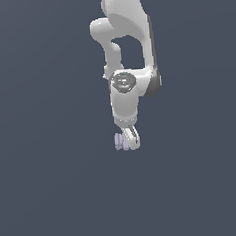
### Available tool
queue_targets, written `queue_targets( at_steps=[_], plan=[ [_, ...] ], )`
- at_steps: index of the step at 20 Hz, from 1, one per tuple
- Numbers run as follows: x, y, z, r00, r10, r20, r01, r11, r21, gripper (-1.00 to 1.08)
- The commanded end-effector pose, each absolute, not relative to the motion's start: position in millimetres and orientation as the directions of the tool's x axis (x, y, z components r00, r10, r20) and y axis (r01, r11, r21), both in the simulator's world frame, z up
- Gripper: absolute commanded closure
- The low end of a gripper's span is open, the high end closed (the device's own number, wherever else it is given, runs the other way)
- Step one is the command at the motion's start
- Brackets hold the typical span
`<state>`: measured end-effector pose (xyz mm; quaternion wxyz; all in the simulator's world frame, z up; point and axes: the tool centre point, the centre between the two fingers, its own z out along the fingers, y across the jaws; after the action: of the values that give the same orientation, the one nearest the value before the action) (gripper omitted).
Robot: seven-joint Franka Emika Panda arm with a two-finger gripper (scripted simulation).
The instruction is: Pick up the object and move it to a goal position.
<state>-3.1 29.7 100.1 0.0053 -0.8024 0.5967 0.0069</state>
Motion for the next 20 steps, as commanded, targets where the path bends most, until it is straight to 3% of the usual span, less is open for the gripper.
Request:
queue_targets(
  at_steps=[1,11,20],
  plan=[
    [-3.6,29.5,97.7,0.223,-0.975,-0.014,-0.975,-0.223,0.001,-0.92],
    [-4.9,28.8,91.6,0.05,-0.999,-0.003,-0.999,-0.05,0.001,-0.92],
    [-5.2,28.7,90.2,0.011,-1.0,0.0,-1.0,-0.011,0.0,-0.92]
  ],
)
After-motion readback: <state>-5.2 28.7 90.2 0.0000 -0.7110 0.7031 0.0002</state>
